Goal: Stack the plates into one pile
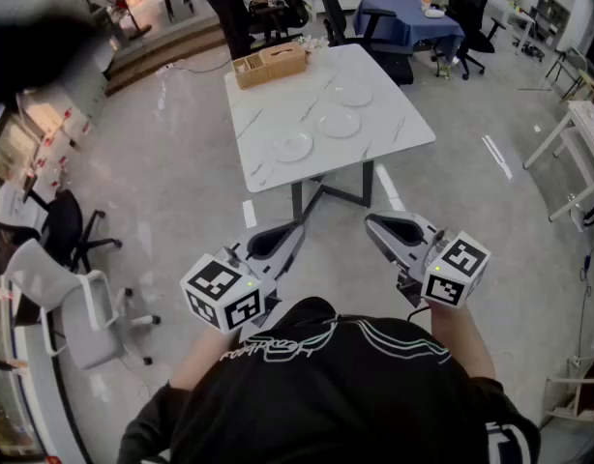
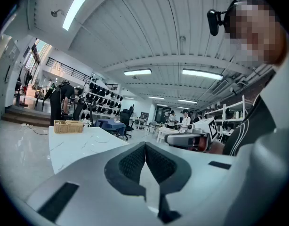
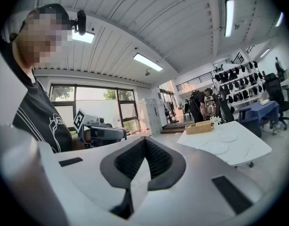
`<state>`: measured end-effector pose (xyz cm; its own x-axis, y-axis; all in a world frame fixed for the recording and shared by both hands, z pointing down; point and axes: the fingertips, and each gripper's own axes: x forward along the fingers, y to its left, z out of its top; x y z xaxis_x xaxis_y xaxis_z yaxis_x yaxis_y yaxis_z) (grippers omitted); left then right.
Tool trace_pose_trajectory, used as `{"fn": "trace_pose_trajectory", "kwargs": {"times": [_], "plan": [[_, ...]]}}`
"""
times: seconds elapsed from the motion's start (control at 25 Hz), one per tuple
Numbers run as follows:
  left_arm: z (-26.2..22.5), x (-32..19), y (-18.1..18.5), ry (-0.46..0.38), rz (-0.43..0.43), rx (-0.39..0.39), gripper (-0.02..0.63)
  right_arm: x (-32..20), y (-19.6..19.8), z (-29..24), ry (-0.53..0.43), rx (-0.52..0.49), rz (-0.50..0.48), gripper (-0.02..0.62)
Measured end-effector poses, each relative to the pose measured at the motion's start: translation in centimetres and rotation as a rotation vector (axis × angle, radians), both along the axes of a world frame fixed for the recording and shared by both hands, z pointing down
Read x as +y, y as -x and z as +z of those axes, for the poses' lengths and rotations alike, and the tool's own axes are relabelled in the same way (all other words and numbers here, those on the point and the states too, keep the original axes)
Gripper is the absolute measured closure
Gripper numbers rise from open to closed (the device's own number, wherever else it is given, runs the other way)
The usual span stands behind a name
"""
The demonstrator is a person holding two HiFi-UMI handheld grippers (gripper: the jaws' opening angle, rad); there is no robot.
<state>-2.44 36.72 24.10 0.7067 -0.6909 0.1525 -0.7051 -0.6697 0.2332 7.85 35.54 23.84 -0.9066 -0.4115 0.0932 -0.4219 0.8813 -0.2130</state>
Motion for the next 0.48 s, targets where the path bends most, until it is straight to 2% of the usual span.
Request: {"fn": "trace_pose_trajectory", "kwargs": {"times": [0.2, 0.48], "plan": [[-0.1, 0.5, -0.6, 0.005, -0.004, -0.008, 0.581, 0.6, -0.5, -0.6, -0.009, -0.006, 0.0, 0.569], [-0.3, 0.4, -1.1, -0.002, -0.01, -0.024, 0.581, 0.3, -1.4, -0.3, 0.026, -0.024, -0.01, 0.568]]}}
